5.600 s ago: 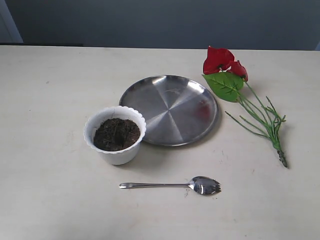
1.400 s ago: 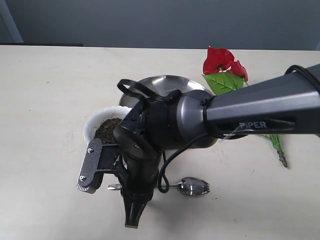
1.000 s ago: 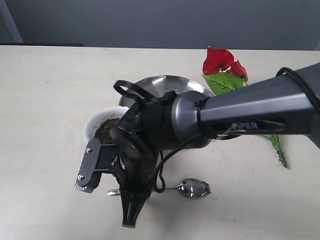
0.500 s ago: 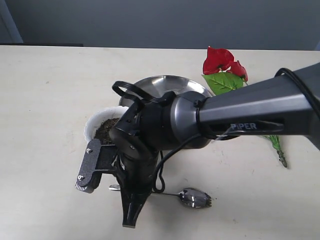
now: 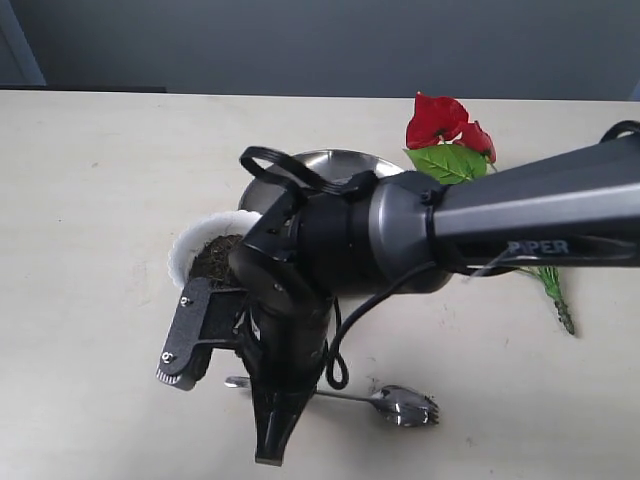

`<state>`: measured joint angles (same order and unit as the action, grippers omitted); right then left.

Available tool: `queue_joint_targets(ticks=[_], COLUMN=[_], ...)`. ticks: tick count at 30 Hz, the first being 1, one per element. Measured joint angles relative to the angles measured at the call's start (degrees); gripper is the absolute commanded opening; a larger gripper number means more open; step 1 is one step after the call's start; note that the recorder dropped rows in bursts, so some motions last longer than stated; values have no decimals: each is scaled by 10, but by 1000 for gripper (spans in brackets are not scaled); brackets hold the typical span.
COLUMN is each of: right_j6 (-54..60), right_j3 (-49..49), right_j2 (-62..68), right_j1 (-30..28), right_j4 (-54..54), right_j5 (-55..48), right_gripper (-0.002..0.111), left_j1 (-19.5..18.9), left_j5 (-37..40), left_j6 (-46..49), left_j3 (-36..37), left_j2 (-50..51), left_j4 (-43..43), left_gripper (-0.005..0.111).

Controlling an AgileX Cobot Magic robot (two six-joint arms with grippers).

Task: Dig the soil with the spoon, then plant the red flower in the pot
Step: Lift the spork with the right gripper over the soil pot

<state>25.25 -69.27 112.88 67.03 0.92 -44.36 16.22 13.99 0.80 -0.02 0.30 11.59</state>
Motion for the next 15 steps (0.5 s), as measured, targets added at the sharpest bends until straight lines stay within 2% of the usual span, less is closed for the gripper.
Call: queue_joint_targets(ticks=[15], right_j6=[0], right_j3=[0], right_j2=[-70], right_j1=[0], right_j4=[9], right_j5=[7], right_gripper=[-1], left_j1=[0], left_j5=[0], left_j6=[0], left_j3=[0], left_j2=[0], left_j4=[0], left_gripper=[0])
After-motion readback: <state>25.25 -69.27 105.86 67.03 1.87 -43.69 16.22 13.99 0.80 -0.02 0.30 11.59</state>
